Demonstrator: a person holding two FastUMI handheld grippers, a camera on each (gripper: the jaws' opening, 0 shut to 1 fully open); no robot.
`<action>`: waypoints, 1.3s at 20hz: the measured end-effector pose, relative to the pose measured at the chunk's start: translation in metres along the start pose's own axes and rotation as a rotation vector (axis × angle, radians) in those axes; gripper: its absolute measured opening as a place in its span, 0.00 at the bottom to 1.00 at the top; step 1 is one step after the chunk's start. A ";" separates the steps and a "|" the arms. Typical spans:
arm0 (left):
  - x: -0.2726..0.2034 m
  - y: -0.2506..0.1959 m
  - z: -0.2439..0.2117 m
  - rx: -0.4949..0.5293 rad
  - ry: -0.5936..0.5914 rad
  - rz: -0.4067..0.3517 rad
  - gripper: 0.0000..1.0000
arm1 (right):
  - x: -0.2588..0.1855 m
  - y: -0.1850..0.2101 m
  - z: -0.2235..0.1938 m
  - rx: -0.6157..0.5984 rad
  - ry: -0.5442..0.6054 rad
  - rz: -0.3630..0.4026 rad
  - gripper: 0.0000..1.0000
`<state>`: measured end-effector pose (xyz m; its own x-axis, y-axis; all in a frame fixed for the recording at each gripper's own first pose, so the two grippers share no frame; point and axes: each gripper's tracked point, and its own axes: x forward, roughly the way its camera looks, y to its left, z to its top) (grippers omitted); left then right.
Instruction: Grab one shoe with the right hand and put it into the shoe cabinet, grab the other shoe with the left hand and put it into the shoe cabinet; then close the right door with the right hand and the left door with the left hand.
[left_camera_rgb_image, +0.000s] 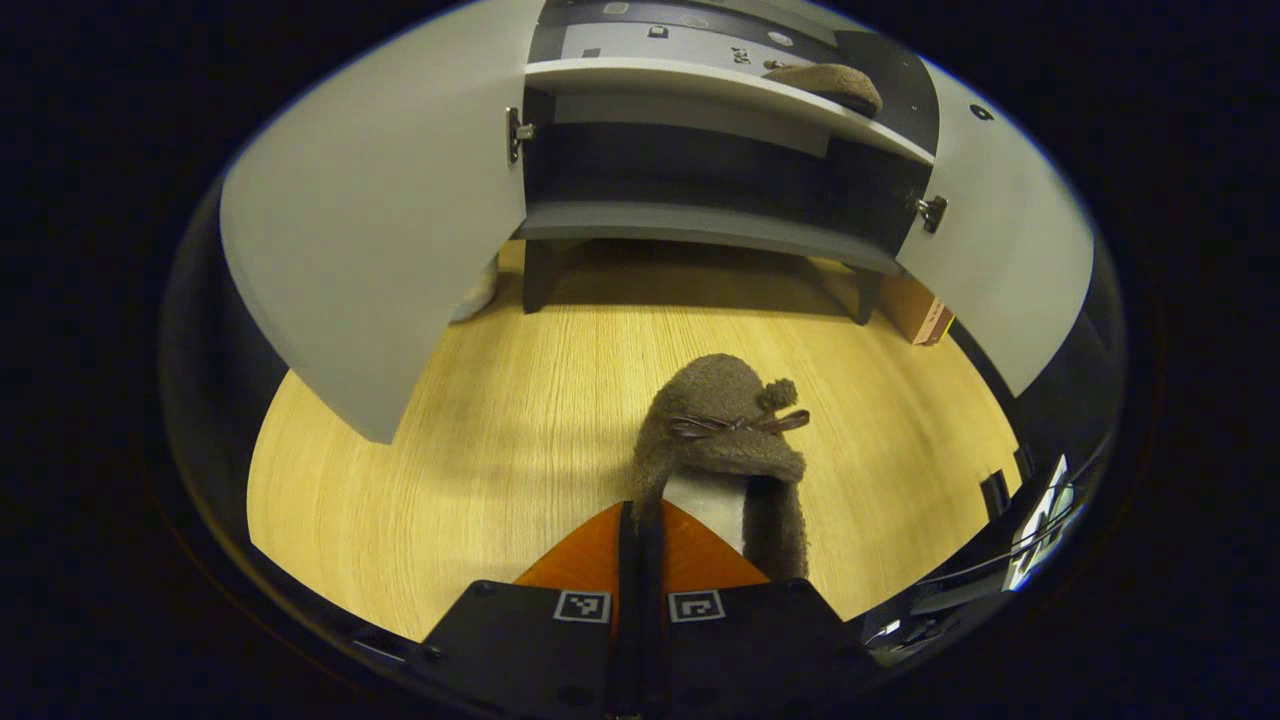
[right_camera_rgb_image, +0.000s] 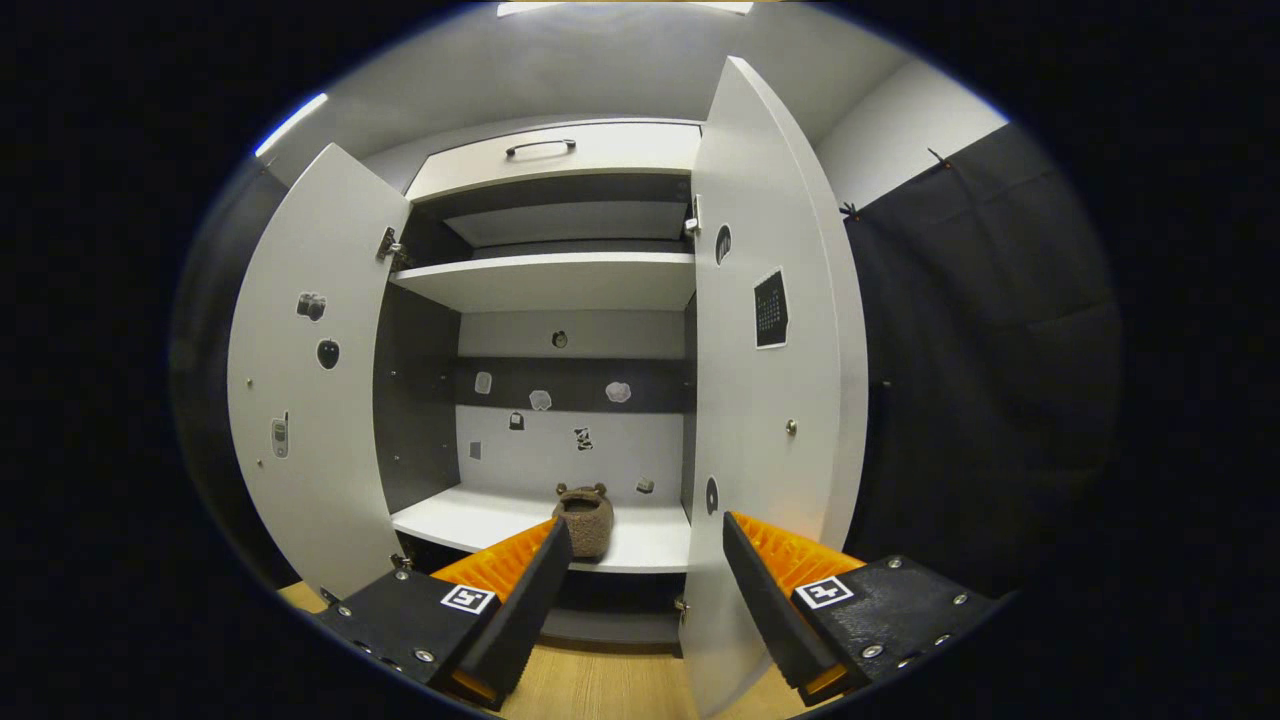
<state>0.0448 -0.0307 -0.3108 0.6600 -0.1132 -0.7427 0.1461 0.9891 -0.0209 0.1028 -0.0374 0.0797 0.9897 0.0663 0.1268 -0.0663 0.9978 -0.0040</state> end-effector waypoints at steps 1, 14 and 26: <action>-0.016 0.004 0.011 -0.012 -0.003 0.006 0.07 | -0.001 0.001 0.000 0.005 -0.004 0.005 0.93; -0.157 -0.013 0.153 -0.016 -0.187 -0.021 0.07 | -0.001 0.016 -0.013 -0.014 0.017 0.057 0.93; -0.143 -0.020 0.374 -0.020 -0.489 0.036 0.06 | -0.009 0.014 -0.023 0.016 0.050 0.076 0.93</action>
<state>0.2225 -0.0700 0.0461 0.9338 -0.1050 -0.3420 0.1054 0.9943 -0.0175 0.0954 -0.0239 0.0561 0.9867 0.1427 0.0773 -0.1435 0.9896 0.0038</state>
